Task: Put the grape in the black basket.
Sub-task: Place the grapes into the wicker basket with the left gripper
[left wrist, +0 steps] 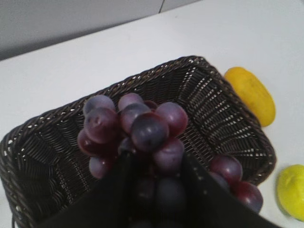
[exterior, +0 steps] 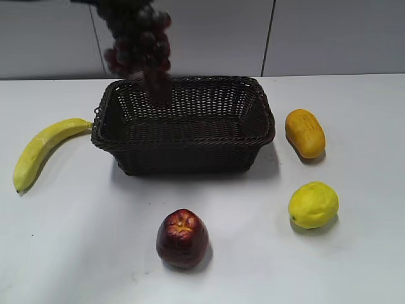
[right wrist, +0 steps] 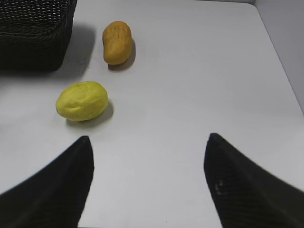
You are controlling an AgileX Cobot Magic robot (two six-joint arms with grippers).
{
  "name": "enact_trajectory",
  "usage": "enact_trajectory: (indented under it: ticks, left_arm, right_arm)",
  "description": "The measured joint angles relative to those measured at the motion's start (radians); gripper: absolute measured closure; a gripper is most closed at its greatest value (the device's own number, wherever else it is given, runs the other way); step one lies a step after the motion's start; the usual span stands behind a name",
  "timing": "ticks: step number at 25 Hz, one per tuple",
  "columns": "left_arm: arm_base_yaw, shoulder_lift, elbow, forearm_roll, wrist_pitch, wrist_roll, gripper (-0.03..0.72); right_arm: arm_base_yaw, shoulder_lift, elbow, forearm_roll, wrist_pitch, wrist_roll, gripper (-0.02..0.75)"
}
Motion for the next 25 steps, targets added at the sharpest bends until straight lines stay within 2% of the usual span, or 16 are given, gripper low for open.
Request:
enact_trajectory:
  ticks: [6, 11, 12, 13, 15, 17, 21, 25]
  left_arm:
    - [-0.003, 0.203, 0.000, 0.008, -0.119, 0.000, 0.470]
    - [-0.003, 0.264, 0.000, 0.006, -0.140, 0.000, 0.467]
    - [-0.003, 0.264, 0.000, 0.004, -0.142, 0.000, 0.437]
    - [-0.003, 0.264, -0.002, -0.001, -0.146, 0.000, 0.369]
    - [-0.003, 0.262, -0.004, -0.008, -0.155, 0.000, 0.171]
    - [-0.003, 0.252, -0.006, -0.012, -0.158, 0.000, 0.092]
    - [-0.003, 0.197, -0.009, -0.005, -0.143, 0.000, 0.083]
    - [0.015, 0.092, -0.024, 0.064, -0.048, 0.000, 0.083]
  right_arm:
    - [0.000, 0.000, 0.000, 0.000, 0.000, 0.000, 0.187]
    - [0.000, 0.000, 0.000, 0.000, 0.000, 0.000, 0.187]
    - [0.000, 0.000, 0.000, 0.000, 0.000, 0.000, 0.187]
    - [0.000, 0.000, 0.000, 0.000, 0.000, 0.000, 0.187]
    - [0.000, 0.000, 0.000, 0.000, 0.000, 0.000, 0.187]
    - [0.000, 0.000, 0.000, 0.000, 0.000, 0.000, 0.187]
    - [0.000, 0.000, 0.000, 0.000, 0.000, 0.000, 0.187]
    - [0.000, 0.000, 0.000, 0.000, 0.000, 0.000, 0.187]
